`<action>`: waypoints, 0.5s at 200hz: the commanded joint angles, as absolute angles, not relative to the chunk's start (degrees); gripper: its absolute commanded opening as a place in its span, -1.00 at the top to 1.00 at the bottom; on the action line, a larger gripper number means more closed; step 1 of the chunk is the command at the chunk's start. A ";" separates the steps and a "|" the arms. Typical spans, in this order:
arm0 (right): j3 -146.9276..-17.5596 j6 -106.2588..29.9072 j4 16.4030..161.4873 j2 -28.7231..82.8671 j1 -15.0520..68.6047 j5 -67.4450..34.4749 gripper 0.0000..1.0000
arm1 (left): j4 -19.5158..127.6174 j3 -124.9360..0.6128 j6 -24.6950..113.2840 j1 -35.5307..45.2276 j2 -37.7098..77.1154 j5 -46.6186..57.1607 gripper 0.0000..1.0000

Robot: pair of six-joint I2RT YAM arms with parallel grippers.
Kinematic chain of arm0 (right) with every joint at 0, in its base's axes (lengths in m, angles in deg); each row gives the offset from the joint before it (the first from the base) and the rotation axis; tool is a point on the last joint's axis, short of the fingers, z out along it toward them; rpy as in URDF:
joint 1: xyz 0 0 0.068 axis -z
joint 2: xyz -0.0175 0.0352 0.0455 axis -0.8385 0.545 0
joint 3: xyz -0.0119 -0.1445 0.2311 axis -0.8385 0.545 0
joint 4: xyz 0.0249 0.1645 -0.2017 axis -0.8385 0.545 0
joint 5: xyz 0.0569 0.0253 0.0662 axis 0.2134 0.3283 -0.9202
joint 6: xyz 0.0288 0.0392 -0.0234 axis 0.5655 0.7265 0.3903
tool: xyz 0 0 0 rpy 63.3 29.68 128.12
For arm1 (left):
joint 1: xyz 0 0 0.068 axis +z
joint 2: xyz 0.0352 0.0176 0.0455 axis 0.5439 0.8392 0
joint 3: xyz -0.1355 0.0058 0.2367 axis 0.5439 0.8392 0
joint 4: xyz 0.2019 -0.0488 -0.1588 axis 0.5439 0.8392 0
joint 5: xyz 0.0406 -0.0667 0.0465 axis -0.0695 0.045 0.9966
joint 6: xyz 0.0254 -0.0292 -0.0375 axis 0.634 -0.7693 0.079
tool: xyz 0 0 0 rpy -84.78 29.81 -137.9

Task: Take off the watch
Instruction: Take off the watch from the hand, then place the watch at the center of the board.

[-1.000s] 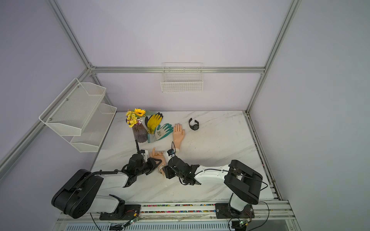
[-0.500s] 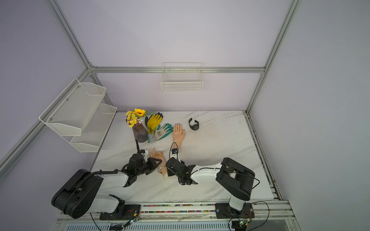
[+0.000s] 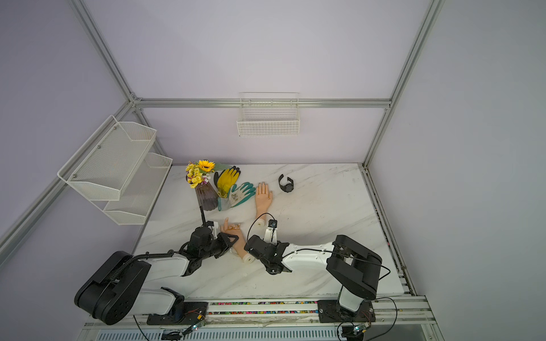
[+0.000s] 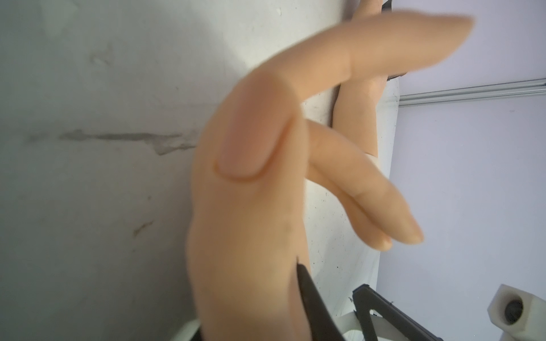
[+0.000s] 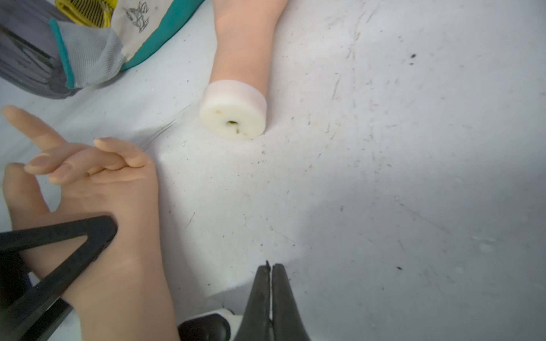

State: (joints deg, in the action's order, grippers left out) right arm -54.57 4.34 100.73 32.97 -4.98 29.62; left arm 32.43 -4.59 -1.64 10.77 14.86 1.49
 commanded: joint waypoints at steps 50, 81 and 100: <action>-50.46 9.86 113.53 21.89 2.59 40.56 1.00 | 43.34 -2.06 5.00 11.77 14.58 7.75 1.00; -49.45 7.62 113.72 14.78 5.46 40.49 1.00 | 43.13 -2.22 5.40 11.77 14.58 7.58 1.00; -49.54 5.64 113.29 10.35 7.07 40.00 1.00 | 42.47 -2.24 5.99 11.77 14.63 7.27 1.00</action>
